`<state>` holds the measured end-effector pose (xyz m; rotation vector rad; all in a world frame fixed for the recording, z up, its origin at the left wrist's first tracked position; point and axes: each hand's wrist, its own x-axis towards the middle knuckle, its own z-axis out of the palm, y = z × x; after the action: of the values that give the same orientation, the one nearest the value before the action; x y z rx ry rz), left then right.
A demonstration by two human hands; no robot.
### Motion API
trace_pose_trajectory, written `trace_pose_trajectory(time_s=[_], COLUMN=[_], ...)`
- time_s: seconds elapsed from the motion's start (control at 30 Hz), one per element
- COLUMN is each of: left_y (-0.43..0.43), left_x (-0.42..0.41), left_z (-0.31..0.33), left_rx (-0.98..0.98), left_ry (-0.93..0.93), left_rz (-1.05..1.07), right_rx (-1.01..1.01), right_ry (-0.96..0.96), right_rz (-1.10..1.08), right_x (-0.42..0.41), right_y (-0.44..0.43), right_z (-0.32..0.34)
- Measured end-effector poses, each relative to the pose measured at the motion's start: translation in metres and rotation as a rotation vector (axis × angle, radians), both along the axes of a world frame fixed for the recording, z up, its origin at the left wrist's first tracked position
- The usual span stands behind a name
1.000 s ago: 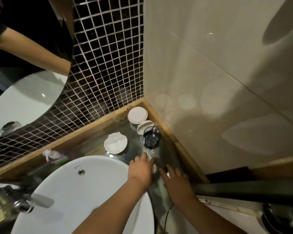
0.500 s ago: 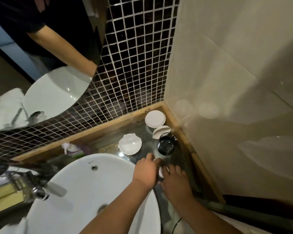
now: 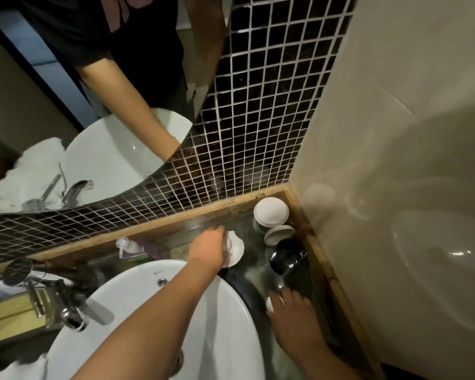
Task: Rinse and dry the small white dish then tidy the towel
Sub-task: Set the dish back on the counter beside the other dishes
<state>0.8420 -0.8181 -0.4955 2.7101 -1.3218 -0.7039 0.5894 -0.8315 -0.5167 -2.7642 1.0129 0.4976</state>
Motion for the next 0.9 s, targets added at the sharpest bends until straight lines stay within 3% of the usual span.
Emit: trace_pose_trajectory(time_s=[0.33, 0.5, 0.6, 0.8, 0.9], left_y=[-0.002, 0.016, 0.033, 0.054, 0.06], left_x=[0.001, 0.004, 0.009, 0.017, 0.015], left_z=[-0.015, -0.013, -0.011, -0.014, -0.017], left_rx=[0.012, -0.108, -0.157, -0.062, -0.069], left_ry=[0.003, 0.088, 0.047, -0.039, -0.03], left_rz=[-0.041, -0.028, -0.023, 0.035, 0.005], right_rx=[0.102, 0.129, 0.124, 0.257, 0.177], right_ry=[-0.023, 0.021, 0.007, -0.274, -0.217], right_rz=[0.017, 0.098, 0.161, -0.085, -0.109], right_x=[-0.005, 0.001, 0.018, 0.101, 0.132], right_y=[-0.005, -0.005, -0.003, -0.012, -0.026], right_z=[-0.011, -0.013, -0.008, 0.008, 0.009])
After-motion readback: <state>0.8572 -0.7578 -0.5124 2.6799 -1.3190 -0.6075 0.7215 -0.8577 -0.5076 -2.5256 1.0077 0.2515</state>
